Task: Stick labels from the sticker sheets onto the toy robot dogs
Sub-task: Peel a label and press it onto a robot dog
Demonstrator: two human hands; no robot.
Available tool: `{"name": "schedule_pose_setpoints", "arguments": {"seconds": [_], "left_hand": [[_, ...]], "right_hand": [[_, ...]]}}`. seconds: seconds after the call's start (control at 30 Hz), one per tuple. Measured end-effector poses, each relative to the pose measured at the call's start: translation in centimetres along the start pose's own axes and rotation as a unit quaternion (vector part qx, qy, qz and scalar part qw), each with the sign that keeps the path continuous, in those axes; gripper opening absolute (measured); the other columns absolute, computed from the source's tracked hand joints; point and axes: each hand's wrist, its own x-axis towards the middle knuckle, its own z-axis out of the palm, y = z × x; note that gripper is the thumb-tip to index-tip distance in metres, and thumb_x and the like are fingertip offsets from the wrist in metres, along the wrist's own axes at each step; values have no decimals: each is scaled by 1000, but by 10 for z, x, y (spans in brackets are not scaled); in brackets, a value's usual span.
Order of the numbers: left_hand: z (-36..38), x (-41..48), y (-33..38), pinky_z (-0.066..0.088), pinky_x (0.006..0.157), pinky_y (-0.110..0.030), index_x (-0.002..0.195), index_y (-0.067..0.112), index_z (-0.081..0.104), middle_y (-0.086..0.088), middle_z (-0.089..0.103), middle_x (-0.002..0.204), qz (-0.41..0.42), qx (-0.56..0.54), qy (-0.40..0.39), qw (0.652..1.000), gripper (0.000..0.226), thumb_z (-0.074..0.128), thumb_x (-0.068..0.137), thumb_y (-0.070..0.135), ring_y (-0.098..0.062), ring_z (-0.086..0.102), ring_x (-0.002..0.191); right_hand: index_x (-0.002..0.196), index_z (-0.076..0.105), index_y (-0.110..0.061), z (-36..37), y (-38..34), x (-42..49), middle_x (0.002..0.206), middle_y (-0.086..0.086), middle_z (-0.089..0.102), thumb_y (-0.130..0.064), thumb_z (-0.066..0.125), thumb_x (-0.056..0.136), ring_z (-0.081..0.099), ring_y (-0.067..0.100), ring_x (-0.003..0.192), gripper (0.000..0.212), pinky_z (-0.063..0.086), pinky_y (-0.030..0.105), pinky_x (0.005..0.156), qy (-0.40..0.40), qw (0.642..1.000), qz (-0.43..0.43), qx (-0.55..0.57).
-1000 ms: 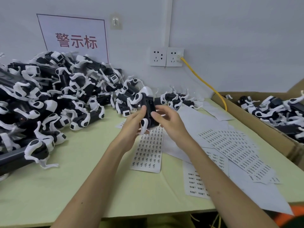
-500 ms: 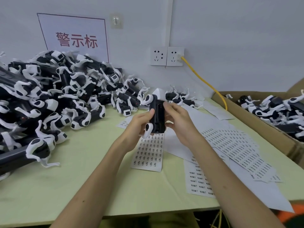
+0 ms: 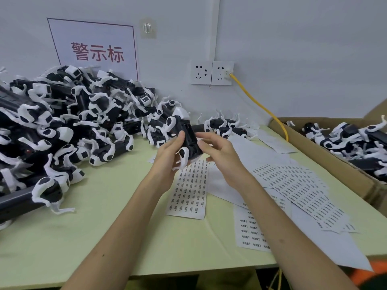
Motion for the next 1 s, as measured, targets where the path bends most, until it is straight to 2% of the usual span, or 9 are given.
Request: {"name": "schedule_pose_setpoints", "arguments": {"seconds": [0.1,0.2,0.3,0.4,0.53,0.7,0.87,0.93,1.0], "left_hand": [[-2,4,0,56,79,-25,119,16,73,-4,76,111,-29,-40,59,997,44,62,97,53,-21,72,105],[-7,6,0,48,77,-27,114,23,71,-2,71,102,-64,-68,128,987,42,67,92,58,-16,65,88],[-10,9,-1,51,85,-30,124,25,68,4,76,109,-63,-88,153,982,48,65,92,60,-13,69,93],[-10,9,0,46,107,-37,126,44,65,9,75,113,-62,-110,156,980,36,64,94,59,-15,68,117],[-14,7,-1,43,84,-32,127,37,68,6,75,103,-73,-138,120,980,40,63,94,58,-13,69,92],[-18,9,-3,40,91,-37,102,27,72,2,75,98,-98,-154,105,977,37,65,89,62,-23,57,100],[-20,10,-5,44,113,-45,137,28,64,0,61,144,-106,-185,112,970,61,67,87,63,-32,58,132],[-20,11,-6,45,112,-47,138,24,64,-2,59,147,-109,-196,106,969,64,69,87,61,-35,57,133],[-22,10,-5,47,109,-47,121,20,73,-6,71,128,-110,-221,78,966,53,70,87,60,-35,67,119]], "right_hand": [[130,64,-25,-4,13,5,127,-6,63,-31,63,100,58,12,117,32,46,37,103,27,979,21,-202],[150,44,-21,-8,29,5,157,5,38,-53,57,98,31,27,145,62,26,48,114,-45,877,105,-467],[149,43,-21,-5,38,7,161,5,32,-64,52,95,25,25,148,70,20,49,115,-102,845,130,-509],[142,51,-27,-4,40,10,153,-1,41,-61,62,91,32,24,144,62,22,46,112,-82,870,125,-471],[150,43,-30,-4,40,10,155,-4,43,-53,68,91,33,22,146,68,19,44,114,-87,888,125,-433],[154,31,-35,-5,37,8,151,-2,49,-41,67,93,39,25,143,72,16,44,115,-112,898,114,-410],[150,39,-33,-3,33,5,142,-3,51,-24,75,88,46,21,134,72,27,38,112,-85,928,74,-354],[147,45,-28,1,33,3,134,-4,46,-8,74,86,52,17,125,71,42,24,99,-69,954,37,-288],[145,48,-27,3,32,2,129,-8,41,2,71,85,56,7,108,71,46,8,75,-45,964,1,-262]]}}
